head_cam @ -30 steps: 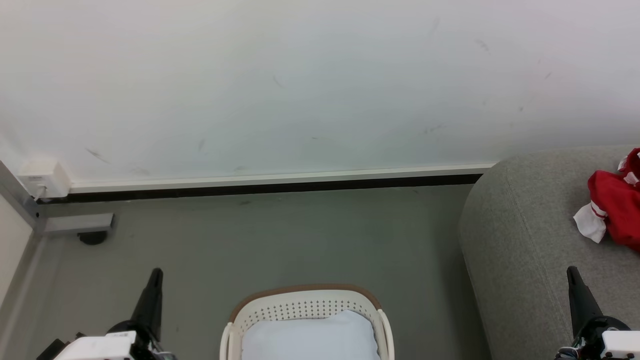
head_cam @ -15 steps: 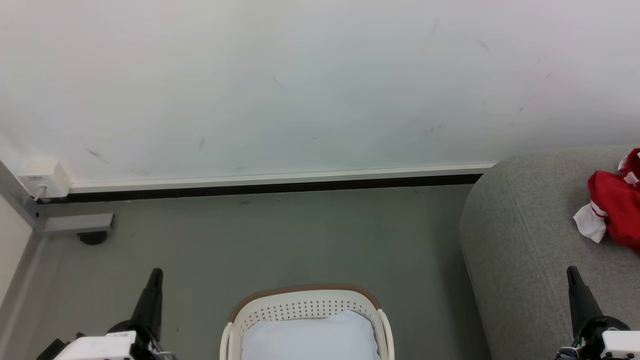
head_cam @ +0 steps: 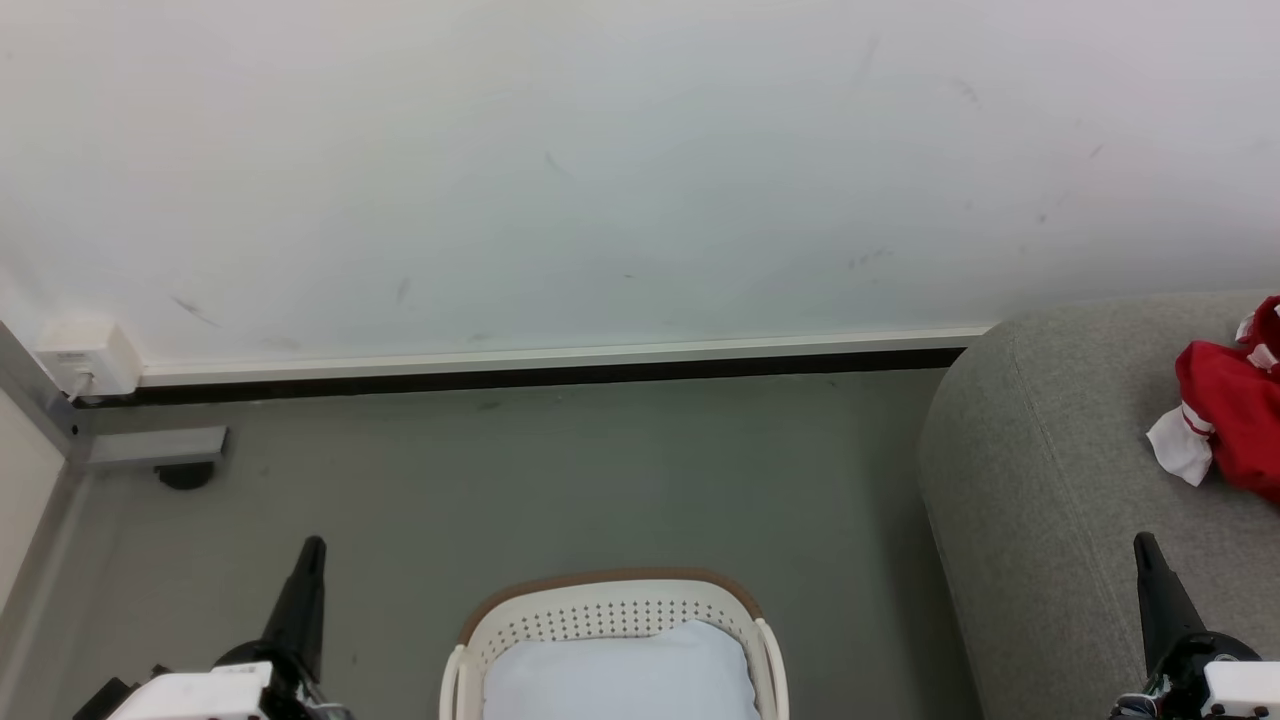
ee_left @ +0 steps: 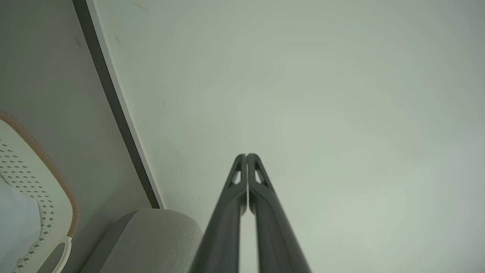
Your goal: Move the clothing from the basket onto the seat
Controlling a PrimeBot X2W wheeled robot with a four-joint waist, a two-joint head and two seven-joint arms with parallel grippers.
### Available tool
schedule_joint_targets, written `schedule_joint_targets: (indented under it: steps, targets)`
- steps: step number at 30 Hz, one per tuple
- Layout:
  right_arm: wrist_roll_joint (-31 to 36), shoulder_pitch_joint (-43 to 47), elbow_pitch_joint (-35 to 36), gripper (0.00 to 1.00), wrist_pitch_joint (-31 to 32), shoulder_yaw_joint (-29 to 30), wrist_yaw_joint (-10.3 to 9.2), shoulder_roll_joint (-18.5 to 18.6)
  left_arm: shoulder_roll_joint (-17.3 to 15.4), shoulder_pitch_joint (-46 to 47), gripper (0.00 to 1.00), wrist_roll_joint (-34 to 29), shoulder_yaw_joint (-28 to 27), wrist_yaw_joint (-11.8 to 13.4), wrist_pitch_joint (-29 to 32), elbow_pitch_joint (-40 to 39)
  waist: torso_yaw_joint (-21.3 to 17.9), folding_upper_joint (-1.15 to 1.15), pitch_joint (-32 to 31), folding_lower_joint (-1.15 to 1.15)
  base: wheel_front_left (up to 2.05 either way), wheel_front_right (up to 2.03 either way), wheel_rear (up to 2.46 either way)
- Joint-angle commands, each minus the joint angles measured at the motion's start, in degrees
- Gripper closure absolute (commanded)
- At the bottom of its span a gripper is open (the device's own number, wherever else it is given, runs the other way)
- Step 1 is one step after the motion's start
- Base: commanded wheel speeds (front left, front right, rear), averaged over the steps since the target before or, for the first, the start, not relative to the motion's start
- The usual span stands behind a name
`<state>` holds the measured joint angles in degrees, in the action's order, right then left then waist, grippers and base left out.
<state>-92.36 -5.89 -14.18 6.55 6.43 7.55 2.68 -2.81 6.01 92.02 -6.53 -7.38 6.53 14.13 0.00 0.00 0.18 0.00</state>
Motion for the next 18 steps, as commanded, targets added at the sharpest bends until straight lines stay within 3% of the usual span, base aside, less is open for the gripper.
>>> schedule_joint_targets:
  steps: [1, 18]
  targets:
    - [-0.1, -0.7, 0.3, 1.0, 0.2, 0.2, -0.12, 0.4, -0.1, 0.5, 1.0, 0.7, -0.1, -0.2, 0.2, -0.2, 0.0, 0.0, 0.0, 0.0, 0.0, 0.0, 0.0]
    - [-0.1, -0.7, 0.3, 1.0, 0.2, 0.2, -0.12, 0.4, -0.1, 0.5, 1.0, 0.7, -0.1, -0.2, 0.2, -0.2, 0.0, 0.0, 0.0, 0.0, 0.0, 0.0, 0.0]
